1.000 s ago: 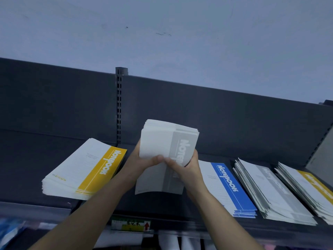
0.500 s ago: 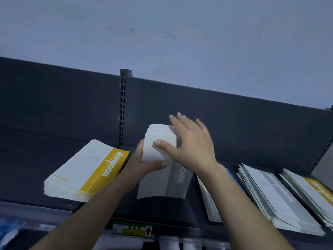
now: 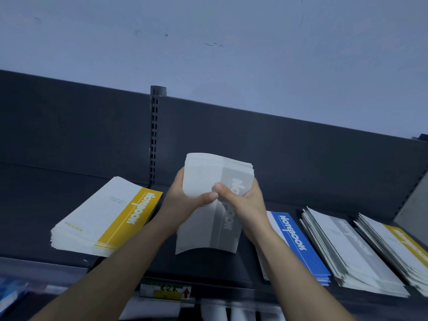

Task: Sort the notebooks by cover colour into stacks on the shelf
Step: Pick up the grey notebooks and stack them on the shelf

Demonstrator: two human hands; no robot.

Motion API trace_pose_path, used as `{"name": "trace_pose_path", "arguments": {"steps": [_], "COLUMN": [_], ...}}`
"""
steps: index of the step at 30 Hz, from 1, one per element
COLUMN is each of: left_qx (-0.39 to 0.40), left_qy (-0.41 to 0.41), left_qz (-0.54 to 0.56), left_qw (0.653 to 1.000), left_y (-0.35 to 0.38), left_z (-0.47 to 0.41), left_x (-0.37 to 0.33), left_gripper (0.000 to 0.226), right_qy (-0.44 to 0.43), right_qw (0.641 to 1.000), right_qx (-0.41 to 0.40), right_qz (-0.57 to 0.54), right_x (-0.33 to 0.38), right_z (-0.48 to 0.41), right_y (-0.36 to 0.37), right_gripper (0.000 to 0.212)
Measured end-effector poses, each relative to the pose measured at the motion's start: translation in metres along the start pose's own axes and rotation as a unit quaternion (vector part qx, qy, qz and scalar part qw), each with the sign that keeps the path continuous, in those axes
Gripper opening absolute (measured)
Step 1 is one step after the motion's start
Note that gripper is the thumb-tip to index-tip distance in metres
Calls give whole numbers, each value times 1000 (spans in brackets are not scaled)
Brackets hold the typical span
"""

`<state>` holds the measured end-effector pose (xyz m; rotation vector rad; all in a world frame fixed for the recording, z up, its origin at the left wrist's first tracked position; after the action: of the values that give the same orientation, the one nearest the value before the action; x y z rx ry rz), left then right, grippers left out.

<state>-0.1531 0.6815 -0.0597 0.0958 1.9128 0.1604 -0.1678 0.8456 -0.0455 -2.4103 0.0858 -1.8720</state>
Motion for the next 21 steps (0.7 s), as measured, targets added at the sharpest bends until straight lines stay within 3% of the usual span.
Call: {"name": "trace_pose_path", "arguments": {"steps": [3, 7, 12, 17, 21], "left_qx": [11, 20, 16, 67, 59], "left_qy": [8, -32, -24, -56, -56], "left_qz": [-30, -70, -103, -87, -75], "left_qw": [999, 997, 994, 992, 994], "left_y": [-3, -8, -12, -19, -21], "left_z": [2, 5, -2, -1, -2], "left_x": [0, 18, 22, 33, 36], "left_gripper": [85, 81, 78, 93, 90], "right_qy": [-16, 5, -9, -2, -8], "right_qw": [999, 998, 999, 996, 997], "right_qx": [-27, -21, -32, -23, -36], "right_qz": [3, 56, 39, 85, 68], "right_x": [-8, -32, -39, -52, -58], "right_z": [-2, 4, 4, 3, 1], "right_y": [-6, 0, -5, 5, 5], "right_gripper": [67, 77, 60, 76, 75]}}
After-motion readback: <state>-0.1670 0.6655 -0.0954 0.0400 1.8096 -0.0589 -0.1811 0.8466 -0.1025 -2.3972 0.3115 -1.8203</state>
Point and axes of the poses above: each hand's wrist, its own z-axis away from the middle knuckle, its own y-axis out of the palm, x = y × z, the point moved 4 cm from there along -z, towards the middle knuckle, and after that the axes turned 4 degrees about z, right-handed, at the moved point
